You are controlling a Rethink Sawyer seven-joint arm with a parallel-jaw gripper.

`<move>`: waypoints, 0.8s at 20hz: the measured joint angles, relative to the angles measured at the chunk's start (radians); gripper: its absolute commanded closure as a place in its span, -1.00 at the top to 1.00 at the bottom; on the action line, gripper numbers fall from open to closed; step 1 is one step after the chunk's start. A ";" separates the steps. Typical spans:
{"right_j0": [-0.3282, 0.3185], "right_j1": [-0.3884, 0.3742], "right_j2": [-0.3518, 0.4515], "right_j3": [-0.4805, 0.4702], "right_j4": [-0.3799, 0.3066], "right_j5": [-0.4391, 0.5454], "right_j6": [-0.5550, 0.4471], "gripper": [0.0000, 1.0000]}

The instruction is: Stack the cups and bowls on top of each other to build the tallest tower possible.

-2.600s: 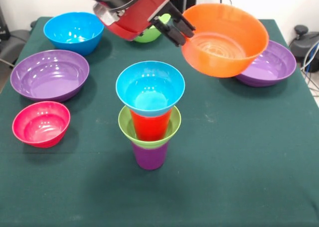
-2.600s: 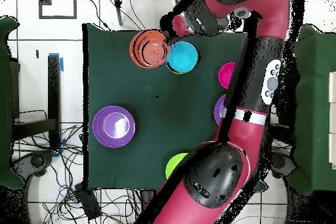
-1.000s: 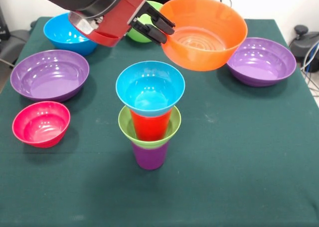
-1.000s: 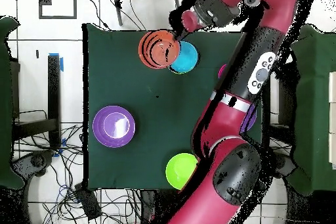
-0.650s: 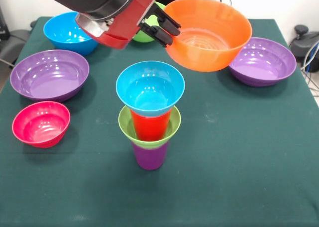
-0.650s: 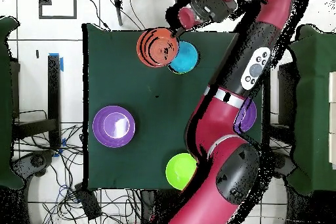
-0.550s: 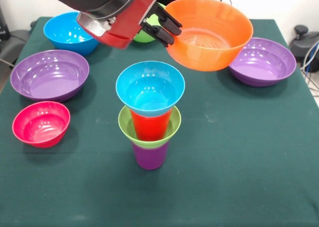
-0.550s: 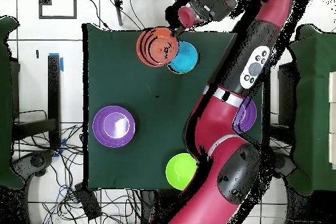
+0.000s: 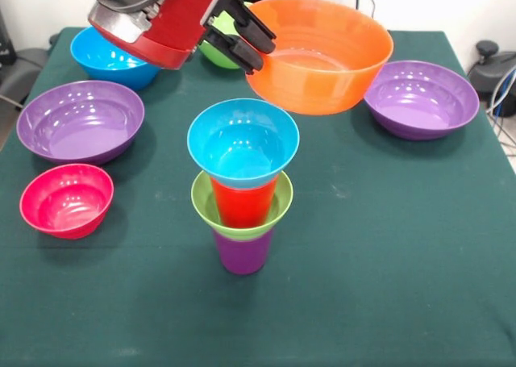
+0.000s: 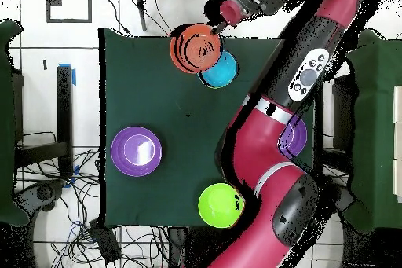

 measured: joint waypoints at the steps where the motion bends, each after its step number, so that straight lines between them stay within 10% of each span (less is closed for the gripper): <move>1: 0.000 0.000 0.010 -0.002 -0.013 0.000 -0.005 -1.00; 16: 0.000 0.007 0.271 -0.022 -0.364 0.006 -0.132 -1.00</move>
